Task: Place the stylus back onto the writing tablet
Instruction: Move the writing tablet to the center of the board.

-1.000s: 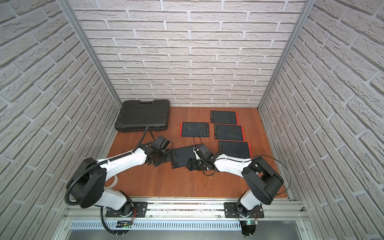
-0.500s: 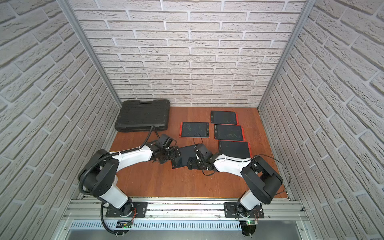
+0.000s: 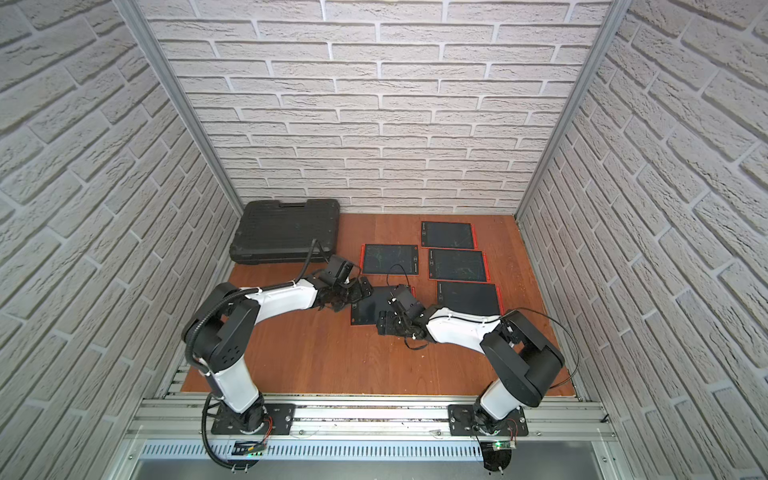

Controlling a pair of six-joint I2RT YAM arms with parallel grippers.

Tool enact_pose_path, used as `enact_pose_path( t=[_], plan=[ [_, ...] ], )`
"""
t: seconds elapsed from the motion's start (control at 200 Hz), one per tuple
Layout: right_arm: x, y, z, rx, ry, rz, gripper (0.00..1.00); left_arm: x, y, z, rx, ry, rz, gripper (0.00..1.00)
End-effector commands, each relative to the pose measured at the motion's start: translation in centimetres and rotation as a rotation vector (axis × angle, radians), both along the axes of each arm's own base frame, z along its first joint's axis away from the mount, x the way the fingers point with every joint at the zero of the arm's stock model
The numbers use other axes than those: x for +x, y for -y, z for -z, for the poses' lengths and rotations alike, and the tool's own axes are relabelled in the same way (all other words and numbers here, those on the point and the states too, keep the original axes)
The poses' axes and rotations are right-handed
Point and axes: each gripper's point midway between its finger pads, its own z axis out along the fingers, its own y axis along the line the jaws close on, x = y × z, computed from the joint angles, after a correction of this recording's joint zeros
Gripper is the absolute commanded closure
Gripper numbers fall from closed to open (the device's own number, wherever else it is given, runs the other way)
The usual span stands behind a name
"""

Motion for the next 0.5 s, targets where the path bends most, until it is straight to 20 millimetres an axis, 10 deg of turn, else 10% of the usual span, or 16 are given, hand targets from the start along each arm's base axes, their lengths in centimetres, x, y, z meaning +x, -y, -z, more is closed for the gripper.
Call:
enact_pose_path(
  t=[0.0, 0.495],
  plan=[
    [0.4, 1.1, 0.5, -0.069, -0.004, 0.012, 0.19, 1.3, 0.4, 0.5, -0.009, 0.013, 0.012, 0.02],
    [2.9, 1.1, 0.3, -0.060, -0.010, -0.043, 0.20, 3.6, 1.2, 0.1, -0.032, 0.046, 0.027, 0.02]
  ],
)
